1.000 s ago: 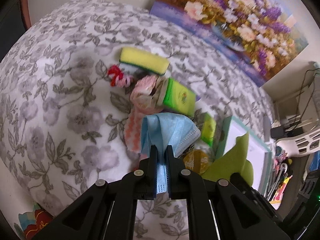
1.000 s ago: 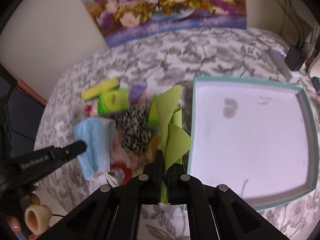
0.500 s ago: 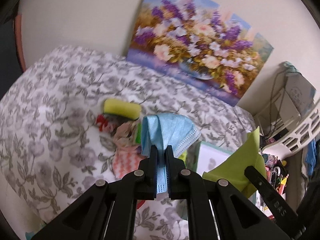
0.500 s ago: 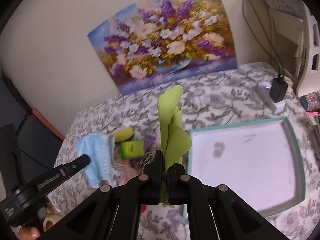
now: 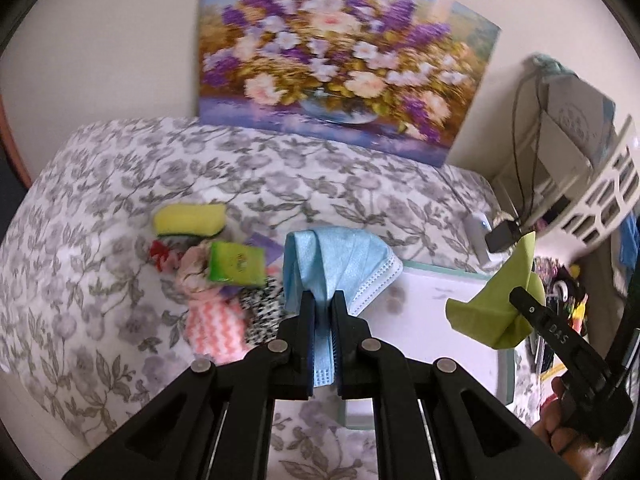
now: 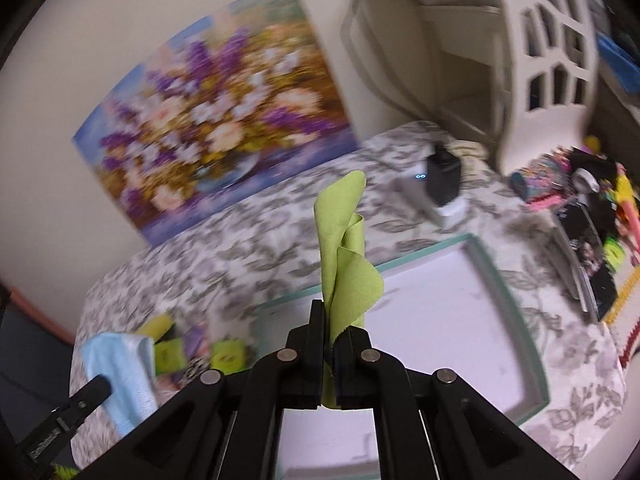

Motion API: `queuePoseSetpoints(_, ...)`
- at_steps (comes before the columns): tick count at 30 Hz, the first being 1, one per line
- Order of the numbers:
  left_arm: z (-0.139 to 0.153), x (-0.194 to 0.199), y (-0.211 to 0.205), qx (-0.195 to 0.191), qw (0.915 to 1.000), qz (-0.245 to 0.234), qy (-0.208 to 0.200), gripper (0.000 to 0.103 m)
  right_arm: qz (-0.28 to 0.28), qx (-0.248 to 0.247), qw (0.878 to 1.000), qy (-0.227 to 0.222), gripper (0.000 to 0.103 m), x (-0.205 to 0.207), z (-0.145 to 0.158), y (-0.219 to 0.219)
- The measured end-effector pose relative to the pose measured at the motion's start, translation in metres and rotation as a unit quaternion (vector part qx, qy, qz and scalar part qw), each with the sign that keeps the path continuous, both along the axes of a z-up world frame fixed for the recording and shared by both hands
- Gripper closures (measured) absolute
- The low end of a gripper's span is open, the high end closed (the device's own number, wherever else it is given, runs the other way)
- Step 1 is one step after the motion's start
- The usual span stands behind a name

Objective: Organize soft objects
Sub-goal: 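Lower the mask into the tray with the left gripper while the right lowers the cloth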

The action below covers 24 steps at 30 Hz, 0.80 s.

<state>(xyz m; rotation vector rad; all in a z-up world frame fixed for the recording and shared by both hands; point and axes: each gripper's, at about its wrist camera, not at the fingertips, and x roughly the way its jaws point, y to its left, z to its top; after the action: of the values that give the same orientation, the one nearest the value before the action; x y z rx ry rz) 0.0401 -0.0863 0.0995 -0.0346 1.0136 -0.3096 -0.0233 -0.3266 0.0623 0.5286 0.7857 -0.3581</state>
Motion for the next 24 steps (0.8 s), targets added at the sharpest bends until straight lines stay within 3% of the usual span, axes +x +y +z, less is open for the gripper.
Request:
queuePoseSetpoints(10, -0.014, 0.014, -0.079, 0.022, 0.9982, -0.053, 0.016, 0.096, -0.075, -0.013, 0.997, 0.024, 0.1, -0.011, -0.022, -0.06)
queuePoseSetpoints(18, -0.059, 0.022, -0.135, 0.065, 0.9939, -0.088, -0.008, 0.096, -0.087, -0.005, 0.995, 0.053, 0.099, -0.001, -0.063, -0.08)
queuePoseSetpoints(24, -0.098, 0.028, -0.151, 0.072, 0.9918, -0.105, 0.014, 0.096, -0.084, 0.013, 0.99, 0.11, 0.099, 0.006, -0.098, -0.086)
